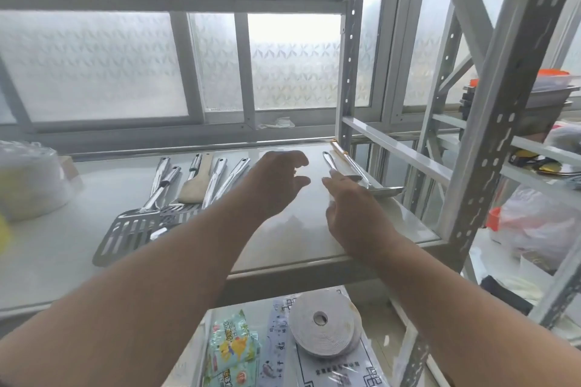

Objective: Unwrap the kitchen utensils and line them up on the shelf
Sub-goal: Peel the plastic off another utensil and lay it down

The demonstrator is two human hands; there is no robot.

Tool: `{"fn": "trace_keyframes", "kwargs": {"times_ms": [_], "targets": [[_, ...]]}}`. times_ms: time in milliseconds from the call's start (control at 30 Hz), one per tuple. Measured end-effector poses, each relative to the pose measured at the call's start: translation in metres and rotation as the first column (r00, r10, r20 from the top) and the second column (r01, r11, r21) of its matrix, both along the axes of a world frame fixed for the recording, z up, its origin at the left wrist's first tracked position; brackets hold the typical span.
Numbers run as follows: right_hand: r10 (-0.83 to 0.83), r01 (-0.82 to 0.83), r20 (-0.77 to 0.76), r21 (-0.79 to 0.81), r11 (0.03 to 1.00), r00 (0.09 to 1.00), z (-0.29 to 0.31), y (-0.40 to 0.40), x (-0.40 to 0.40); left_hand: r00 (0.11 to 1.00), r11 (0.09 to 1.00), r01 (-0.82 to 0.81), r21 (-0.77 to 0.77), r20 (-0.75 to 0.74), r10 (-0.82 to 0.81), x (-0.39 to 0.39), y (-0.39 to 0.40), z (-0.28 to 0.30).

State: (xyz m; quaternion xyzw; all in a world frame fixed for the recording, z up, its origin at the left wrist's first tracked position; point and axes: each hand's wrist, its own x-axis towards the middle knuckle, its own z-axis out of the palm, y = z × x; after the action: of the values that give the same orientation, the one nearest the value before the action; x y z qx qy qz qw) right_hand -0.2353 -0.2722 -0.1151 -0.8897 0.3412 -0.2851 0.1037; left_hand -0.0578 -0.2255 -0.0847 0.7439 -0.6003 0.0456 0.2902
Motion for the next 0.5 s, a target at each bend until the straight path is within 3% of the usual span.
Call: {"fn": "trace_keyframes", "kwargs": {"times_ms": [100, 300, 500], "targets": [[0.076, -0.076, -0.012, 0.011, 0.997, 0.997, 0.004, 0.013, 0.017, 0.998, 0.999, -0.035, -0.003, 0.060, 0.036, 0.016, 0.041, 0.013], [0.195, -0.195, 0.023, 0.188, 0.963, 0.981, 0.002, 0.042, 0.064, 0.980, 0.974, -0.194, 0.113, 0.063, 0.188, 0.065, 0.125, 0.023], [0.334, -0.319, 0.023, 0.366, 0.874, 0.942, 0.008, 0.081, 0.113, 0.973, 0.900, -0.222, 0.376, 0.029, 0.228, 0.101, 0.181, 0.004]]}}
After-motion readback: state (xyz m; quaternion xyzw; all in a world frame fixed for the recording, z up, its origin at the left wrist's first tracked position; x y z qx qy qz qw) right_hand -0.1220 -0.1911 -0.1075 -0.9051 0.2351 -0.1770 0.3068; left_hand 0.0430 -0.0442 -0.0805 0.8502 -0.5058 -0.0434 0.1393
